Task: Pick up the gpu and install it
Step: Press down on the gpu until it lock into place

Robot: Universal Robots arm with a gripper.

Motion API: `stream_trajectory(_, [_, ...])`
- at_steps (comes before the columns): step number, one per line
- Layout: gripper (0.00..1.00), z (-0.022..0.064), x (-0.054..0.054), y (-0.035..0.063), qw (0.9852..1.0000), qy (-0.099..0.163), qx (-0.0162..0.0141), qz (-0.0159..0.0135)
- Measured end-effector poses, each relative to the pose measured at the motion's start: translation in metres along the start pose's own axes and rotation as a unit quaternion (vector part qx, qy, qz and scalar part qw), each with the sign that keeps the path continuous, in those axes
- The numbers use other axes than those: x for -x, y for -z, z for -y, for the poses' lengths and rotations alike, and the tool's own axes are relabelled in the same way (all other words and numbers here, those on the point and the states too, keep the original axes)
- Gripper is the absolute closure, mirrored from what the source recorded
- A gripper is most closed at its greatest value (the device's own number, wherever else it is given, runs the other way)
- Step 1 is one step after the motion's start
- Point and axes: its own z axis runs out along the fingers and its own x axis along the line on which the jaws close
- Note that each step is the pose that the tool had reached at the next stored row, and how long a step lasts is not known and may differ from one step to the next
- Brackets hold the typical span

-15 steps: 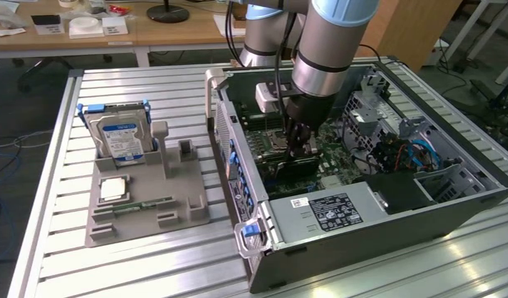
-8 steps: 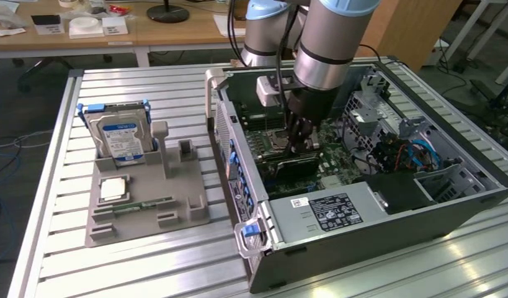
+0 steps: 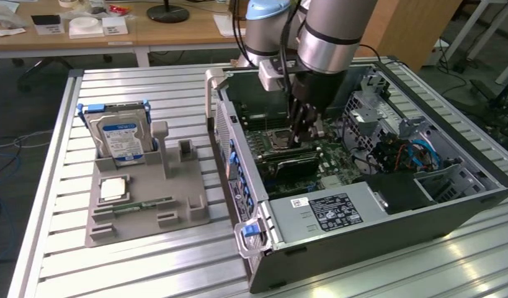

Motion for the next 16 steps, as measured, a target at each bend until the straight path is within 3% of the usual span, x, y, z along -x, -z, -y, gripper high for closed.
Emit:
stream_trajectory(8, [0.89, -0.0001, 0.001, 0.0289, 1.0, 0.0, 0.0, -0.0001])
stream_trajectory(16, [0.89, -0.0001, 0.001, 0.0296, 1.0, 0.0, -0.0001, 0.0])
